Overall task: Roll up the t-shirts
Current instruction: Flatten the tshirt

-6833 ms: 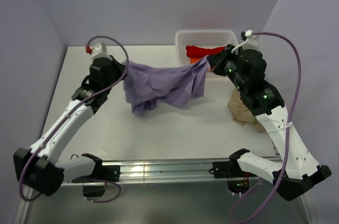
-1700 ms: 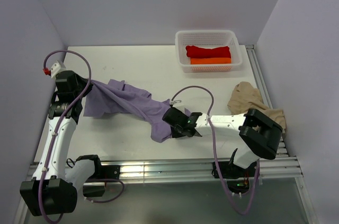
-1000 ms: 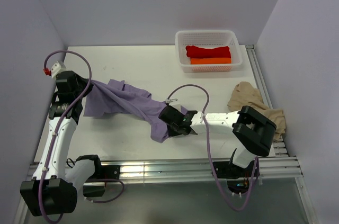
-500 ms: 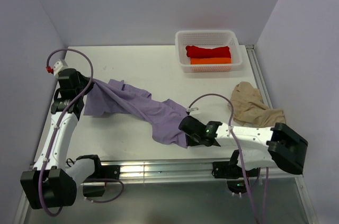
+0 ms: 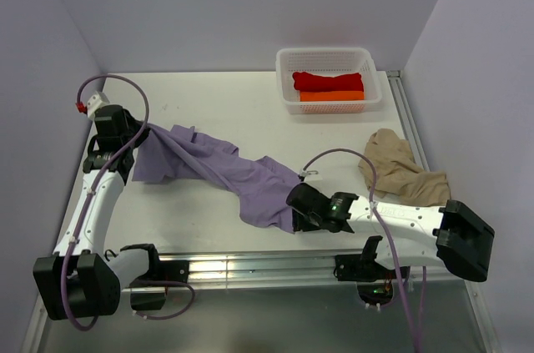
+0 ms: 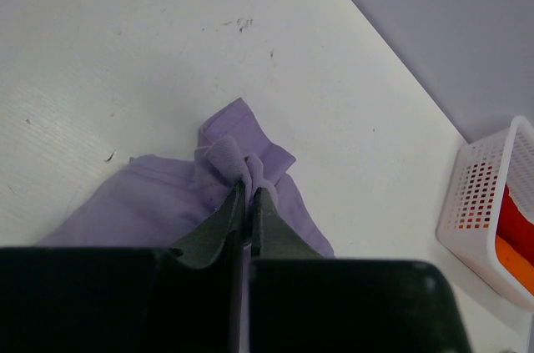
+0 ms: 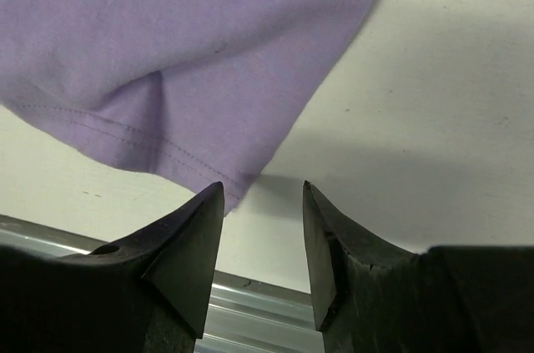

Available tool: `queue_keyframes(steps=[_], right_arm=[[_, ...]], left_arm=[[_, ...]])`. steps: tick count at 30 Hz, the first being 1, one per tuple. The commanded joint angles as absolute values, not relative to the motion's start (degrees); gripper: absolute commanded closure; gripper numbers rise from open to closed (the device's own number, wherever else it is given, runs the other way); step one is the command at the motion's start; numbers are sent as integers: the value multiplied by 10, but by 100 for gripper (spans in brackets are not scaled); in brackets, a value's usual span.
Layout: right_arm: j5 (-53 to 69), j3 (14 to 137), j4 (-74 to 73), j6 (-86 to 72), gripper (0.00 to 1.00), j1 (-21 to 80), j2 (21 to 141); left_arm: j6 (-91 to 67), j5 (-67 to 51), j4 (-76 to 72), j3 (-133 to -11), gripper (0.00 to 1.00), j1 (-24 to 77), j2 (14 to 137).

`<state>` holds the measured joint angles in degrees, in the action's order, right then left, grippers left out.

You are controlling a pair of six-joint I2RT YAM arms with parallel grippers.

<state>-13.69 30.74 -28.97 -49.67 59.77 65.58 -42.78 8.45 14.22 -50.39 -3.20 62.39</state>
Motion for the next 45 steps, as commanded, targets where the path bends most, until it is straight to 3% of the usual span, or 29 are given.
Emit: queue_keyframes(steps=[1,17,18,20,21,24,35,38,40,41,42,44,45], right_arm=[[-126,308,-260,-511,49,601,659],[-124,303,-245,-561,49,648,732],[-127,306,-249,-562,50,649,742],[-138,311,-252,-568,66,653,758],[-140,313,-251,-569,78,652,758],[-159,320,-263,-577,97,653,748],[-293,407,-423,-597,100,595,486],[-305,421,-426,-571,100,549,426],[-301,435,-422,-551,100,493,394],[-300,440,-420,-528,100,472,386],[-295,452,-411,-516,100,431,376],[-297,465,-407,-497,100,391,371],[-301,476,-403,-493,100,375,369]], left_arm=[[-431,90,107,-519,100,-34,606],[-428,90,112,-515,100,-33,597],[-428,90,112,-515,100,-34,597],[-428,89,111,-512,100,-34,594],[-427,89,111,-512,100,-33,594],[-426,89,111,-509,99,-33,592],[-436,52,103,-465,98,-29,555],[-436,47,105,-437,92,-27,527],[-432,44,110,-413,82,-26,512],[-429,48,112,-407,74,-26,498],[-427,52,119,-403,53,-26,494],[-425,67,145,-396,31,-25,483],[-425,69,154,-396,27,-25,480]])
